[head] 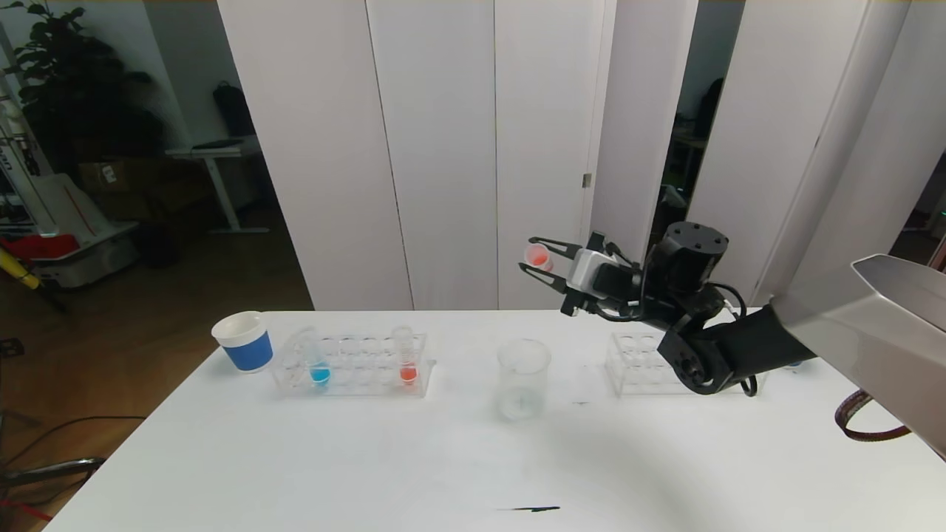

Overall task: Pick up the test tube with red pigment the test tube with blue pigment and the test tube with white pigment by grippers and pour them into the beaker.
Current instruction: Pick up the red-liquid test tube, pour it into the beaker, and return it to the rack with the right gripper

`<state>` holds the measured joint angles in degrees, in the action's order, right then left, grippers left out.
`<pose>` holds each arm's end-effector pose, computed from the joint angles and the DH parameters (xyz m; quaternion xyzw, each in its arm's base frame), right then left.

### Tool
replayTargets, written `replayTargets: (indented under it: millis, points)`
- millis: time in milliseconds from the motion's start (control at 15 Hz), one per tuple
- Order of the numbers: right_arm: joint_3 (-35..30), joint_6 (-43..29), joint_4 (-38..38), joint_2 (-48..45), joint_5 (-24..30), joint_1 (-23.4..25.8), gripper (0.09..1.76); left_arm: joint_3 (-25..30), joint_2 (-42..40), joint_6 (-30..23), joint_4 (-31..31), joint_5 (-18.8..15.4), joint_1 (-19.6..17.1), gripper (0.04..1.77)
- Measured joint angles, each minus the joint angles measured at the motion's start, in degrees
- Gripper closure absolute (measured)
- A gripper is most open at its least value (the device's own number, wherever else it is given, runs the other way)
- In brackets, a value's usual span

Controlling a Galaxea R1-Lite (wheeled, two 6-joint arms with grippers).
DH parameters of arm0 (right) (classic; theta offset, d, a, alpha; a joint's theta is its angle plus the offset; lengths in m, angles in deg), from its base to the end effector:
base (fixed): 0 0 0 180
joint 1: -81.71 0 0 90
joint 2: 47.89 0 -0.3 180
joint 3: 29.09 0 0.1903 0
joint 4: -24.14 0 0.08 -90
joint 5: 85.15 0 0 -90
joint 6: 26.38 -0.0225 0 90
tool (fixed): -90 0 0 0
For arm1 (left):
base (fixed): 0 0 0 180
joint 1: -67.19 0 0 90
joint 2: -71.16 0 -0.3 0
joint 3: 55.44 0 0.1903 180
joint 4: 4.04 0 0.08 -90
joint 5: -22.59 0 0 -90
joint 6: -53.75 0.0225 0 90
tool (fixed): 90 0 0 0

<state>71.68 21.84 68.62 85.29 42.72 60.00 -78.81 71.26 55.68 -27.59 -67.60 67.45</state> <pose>0.4237 0.1836 0.1372 -0.3660 -0.2968 0.4084 0.7817 -0.0227 0.0000 0.0752 0.0168 0.0024 -0.0040 0.9998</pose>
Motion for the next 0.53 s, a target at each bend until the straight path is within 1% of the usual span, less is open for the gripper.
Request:
replayTargets:
  millis: [400,533]
  points:
    - [-2.76,7.53,-0.07,0.0,2.04,1.49,1.27,0.0,0.0,0.0,0.0,0.0,-0.02,0.07]
    - [-2.93,12.19,-1.89,-0.05,3.86,1.57,1.27,0.0,0.0,-0.02,0.0,0.0,0.0,0.07]
